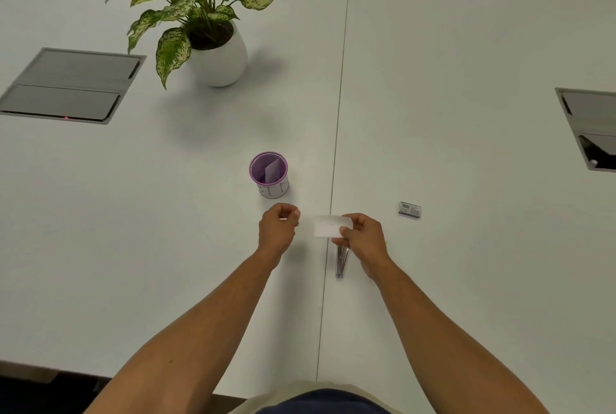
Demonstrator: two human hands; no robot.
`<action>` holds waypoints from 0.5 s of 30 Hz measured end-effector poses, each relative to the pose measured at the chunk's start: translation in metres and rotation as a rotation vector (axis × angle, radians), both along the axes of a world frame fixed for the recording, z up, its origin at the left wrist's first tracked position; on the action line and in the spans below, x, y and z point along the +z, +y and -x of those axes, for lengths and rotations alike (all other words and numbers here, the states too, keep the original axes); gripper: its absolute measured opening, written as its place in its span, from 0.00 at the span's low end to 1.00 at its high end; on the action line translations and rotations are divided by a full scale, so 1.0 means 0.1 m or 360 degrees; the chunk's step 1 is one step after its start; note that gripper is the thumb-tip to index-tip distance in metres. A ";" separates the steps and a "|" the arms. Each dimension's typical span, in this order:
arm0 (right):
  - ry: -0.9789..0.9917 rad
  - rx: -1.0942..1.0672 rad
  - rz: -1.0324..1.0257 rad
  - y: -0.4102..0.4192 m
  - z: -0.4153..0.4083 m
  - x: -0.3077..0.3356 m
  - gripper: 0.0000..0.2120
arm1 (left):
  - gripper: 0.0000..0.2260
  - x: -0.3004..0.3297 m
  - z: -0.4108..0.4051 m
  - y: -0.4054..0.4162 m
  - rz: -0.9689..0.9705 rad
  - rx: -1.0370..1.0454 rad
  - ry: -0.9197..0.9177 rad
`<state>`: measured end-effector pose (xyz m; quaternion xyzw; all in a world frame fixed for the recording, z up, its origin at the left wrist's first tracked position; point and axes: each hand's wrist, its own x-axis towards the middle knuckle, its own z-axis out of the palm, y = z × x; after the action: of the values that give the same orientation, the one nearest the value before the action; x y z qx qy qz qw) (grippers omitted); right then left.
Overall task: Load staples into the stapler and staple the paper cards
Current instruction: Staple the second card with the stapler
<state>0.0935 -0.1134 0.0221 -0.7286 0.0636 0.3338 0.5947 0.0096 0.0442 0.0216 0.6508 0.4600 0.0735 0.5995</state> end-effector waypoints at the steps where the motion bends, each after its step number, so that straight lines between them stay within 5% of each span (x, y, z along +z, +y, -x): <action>1: -0.0028 0.0005 0.0019 0.05 -0.03 0.02 0.11 | 0.04 0.01 -0.01 0.06 -0.0049 0.0035 0.0012; 11: -0.0243 0.0034 0.0144 0.78 -0.27 0.32 0.05 | 0.03 0.13 -0.22 0.74 -0.0247 0.0381 0.0090; 15: -0.0295 0.0081 0.0183 1.08 -0.35 0.39 0.07 | 0.12 0.12 -0.32 0.97 -0.0478 0.0279 0.0259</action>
<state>0.1282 -0.0055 0.0613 -0.7907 0.0089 0.2758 0.5466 0.0416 0.1412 0.0332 0.6941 0.5458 0.1405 0.4478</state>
